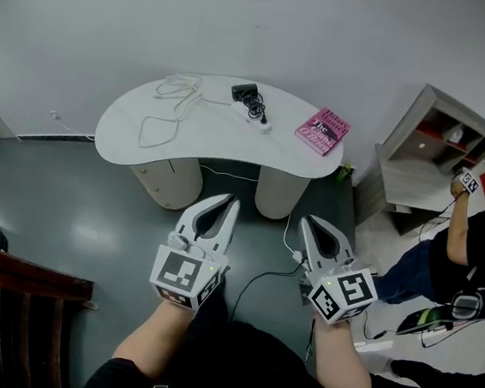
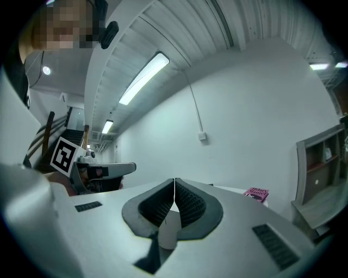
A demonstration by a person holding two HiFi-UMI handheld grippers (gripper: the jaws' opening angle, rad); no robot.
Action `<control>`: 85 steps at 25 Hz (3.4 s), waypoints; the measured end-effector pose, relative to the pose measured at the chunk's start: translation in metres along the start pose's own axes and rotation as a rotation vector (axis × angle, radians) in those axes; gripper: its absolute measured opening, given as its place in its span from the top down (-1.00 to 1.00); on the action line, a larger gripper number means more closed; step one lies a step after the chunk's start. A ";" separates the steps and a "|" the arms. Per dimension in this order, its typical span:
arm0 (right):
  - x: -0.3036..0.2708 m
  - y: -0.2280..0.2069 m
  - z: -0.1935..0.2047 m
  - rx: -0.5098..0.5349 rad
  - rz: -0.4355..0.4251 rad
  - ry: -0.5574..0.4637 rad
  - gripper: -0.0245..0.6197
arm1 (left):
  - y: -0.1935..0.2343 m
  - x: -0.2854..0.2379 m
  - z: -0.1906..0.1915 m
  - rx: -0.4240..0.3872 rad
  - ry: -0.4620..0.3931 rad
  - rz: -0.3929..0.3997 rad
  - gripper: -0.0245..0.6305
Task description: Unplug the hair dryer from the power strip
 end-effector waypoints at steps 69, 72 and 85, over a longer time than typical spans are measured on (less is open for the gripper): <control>-0.507 -0.278 0.107 -0.134 0.160 0.231 0.81 | 0.372 -0.452 0.156 0.022 0.222 0.261 0.84; -0.506 -0.272 0.114 -0.135 0.203 0.244 0.82 | 0.376 -0.453 0.172 0.044 0.247 0.301 0.84; -0.484 -0.279 0.152 -0.180 0.280 0.323 0.81 | 0.356 -0.449 0.239 0.066 0.409 0.422 0.53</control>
Point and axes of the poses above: the fingertips, and each gripper's own axes: x backward along the fingers, y to its left, z out of its underside, the point moved 8 cm from there along x, backward along the fingers, and after that the axes turned 10 degrees about -y, right-handed, at the moved point
